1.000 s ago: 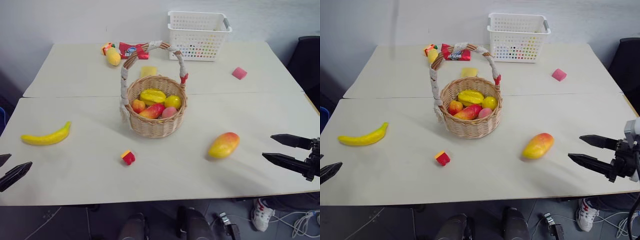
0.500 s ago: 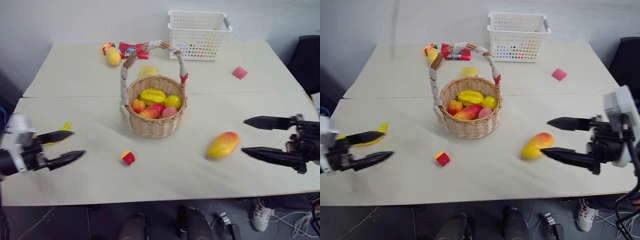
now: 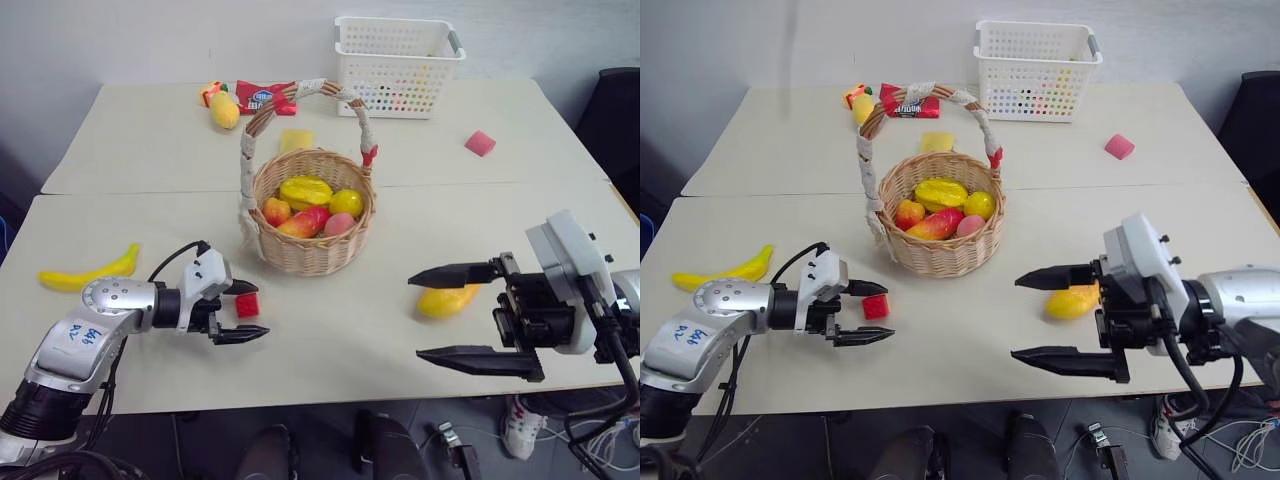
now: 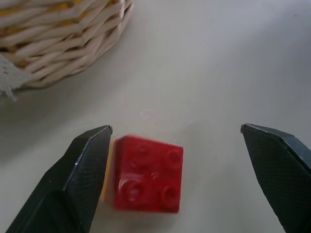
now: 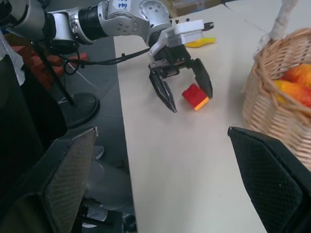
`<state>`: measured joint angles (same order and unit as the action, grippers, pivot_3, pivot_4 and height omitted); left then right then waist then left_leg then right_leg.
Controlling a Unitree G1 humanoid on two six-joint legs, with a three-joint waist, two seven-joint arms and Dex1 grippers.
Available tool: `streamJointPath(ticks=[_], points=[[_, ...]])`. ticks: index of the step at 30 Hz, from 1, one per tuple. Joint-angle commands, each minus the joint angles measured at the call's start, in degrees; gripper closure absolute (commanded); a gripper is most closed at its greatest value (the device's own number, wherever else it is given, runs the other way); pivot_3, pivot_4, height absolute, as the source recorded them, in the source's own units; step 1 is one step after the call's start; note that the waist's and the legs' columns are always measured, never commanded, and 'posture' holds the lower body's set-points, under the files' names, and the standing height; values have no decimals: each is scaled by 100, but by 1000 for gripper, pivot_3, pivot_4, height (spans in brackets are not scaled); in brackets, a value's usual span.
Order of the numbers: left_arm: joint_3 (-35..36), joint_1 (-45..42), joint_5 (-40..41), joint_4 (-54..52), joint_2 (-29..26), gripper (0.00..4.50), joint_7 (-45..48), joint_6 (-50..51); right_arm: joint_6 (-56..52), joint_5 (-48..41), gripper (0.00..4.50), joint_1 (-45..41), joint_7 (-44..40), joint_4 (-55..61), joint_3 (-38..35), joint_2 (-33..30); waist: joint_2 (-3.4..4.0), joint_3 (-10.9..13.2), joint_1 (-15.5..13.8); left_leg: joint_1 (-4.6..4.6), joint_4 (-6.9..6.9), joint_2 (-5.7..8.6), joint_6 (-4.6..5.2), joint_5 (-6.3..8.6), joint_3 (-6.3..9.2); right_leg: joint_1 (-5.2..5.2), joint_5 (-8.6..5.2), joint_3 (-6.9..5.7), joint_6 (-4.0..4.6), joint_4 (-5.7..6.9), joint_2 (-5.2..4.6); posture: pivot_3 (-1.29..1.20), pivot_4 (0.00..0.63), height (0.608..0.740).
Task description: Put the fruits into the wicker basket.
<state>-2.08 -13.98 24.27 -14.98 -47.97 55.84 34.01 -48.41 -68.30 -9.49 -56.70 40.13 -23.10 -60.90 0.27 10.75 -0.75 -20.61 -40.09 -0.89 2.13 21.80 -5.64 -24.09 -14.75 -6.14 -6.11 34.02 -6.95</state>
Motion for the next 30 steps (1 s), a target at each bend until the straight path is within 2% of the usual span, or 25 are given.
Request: streamJointPath(ticks=[1, 6, 13, 17, 18, 24, 27, 30], points=[[177, 93, 53, -293, 68, 39, -188, 79, 184, -111, 0, 132, -25, 129, -359, 28, -1, 0, -18, 1, -1, -1, 2, -1, 0, 0, 2, 1, -3, 1, -1, 0, 150, 740], [37, 169, -90, -394, 147, 39, -388, 60, 297, -77, 0, 199, -41, 98, -362, 29, -1, 0, -57, 10, -4, 1, 2, -9, 1, 0, 2, 4, -3, 10, -20, 0, 150, 740], [12, 287, -551, -31, -63, 39, -254, -477, 424, 37, 0, 258, -109, 91, -279, 45, 0, -1, -60, 14, -3, 5, 0, -13, 2, 0, 2, 1, -2, 10, -49, 0, 150, 740], [39, 323, -586, 37, -77, 868, -160, -603, 552, 231, 0, 309, -177, 47, -226, 68, -1, 0, -60, 10, -2, 6, 4, -11, 2, 0, 2, 1, -2, 20, -51, 0, 150, 740], [39, 329, -598, 51, -78, 1258, -141, -625, 571, 258, 0, 305, -192, 36, -215, 73, -1, 0, -63, 10, -2, 6, 4, -11, 2, 0, 2, 0, -2, 19, -51, 0, 150, 740], [166, 394, -597, 58, -8, 2944, -230, -618, 661, 291, 0, 209, -248, -58, -117, 132, -1, 0, -61, 10, -2, 7, 4, -11, 2, 0, 2, -1, -2, 20, -50, 0, 150, 740], [950, 842, -283, -269, 204, 2999, -789, -172, 759, 398, 0, 108, -344, -162, 89, 167, -1, 0, -25, 10, -2, 6, 4, -11, 3, 0, 2, -1, -2, 20, -51, 0, 150, 740], [2137, 1670, -142, -682, 519, 2999, -1513, 398, 836, 453, 0, -133, -459, -341, 347, 249, -6, 2, 70, 10, 1, 0, 4, -11, 3, 0, 2, 1, -2, 16, -55, 0, 150, 740]])
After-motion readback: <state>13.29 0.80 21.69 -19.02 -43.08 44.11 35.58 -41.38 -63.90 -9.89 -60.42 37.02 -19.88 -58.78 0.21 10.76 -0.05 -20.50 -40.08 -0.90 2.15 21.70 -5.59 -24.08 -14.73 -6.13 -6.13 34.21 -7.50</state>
